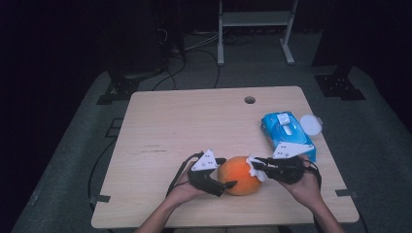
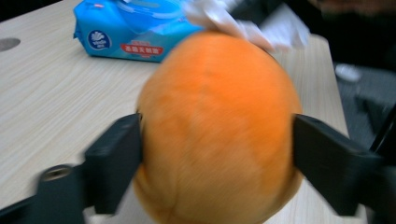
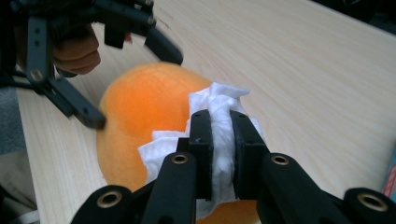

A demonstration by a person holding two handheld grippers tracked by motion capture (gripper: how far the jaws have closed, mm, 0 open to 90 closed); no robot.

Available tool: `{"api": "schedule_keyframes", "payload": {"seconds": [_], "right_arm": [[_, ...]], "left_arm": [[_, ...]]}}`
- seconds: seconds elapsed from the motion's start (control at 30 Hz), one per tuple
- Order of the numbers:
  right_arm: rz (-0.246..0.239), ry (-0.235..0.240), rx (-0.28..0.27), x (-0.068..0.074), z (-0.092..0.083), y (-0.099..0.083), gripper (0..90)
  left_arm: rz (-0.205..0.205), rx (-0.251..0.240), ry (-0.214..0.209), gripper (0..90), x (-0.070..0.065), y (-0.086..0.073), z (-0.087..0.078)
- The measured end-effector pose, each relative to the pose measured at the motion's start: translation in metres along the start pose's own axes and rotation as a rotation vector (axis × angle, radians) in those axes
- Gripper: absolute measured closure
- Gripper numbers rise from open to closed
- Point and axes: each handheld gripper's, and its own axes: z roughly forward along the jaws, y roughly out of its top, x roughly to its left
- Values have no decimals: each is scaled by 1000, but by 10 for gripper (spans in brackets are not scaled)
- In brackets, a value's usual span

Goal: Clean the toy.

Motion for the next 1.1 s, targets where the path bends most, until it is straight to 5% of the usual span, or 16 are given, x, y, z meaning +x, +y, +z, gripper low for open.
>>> {"api": "schedule_keyframes", "payload": {"seconds": [0.1,0.13,0.3,0.43,0.63,0.73,0.97,1.1], "right_arm": [[24,23,-3,-2,-1,-3,797],[25,30,-3,-2,-1,-3,797],[20,32,-27,4,-3,3,799],[4,40,-42,9,-2,8,799],[-67,98,-61,40,13,21,797],[-93,88,-51,43,14,23,798],[-24,44,-33,16,2,12,799],[-42,60,-41,28,8,15,800]], "left_arm": [[-75,11,-52,34,5,-6,6],[-67,15,-79,80,4,-6,7],[29,-7,-30,269,-1,4,-5],[99,8,3,273,-4,9,-10],[242,47,31,270,-21,11,-5],[244,42,33,270,-21,10,-5],[234,17,18,248,-22,8,-2],[268,46,21,240,-26,10,1]]}}
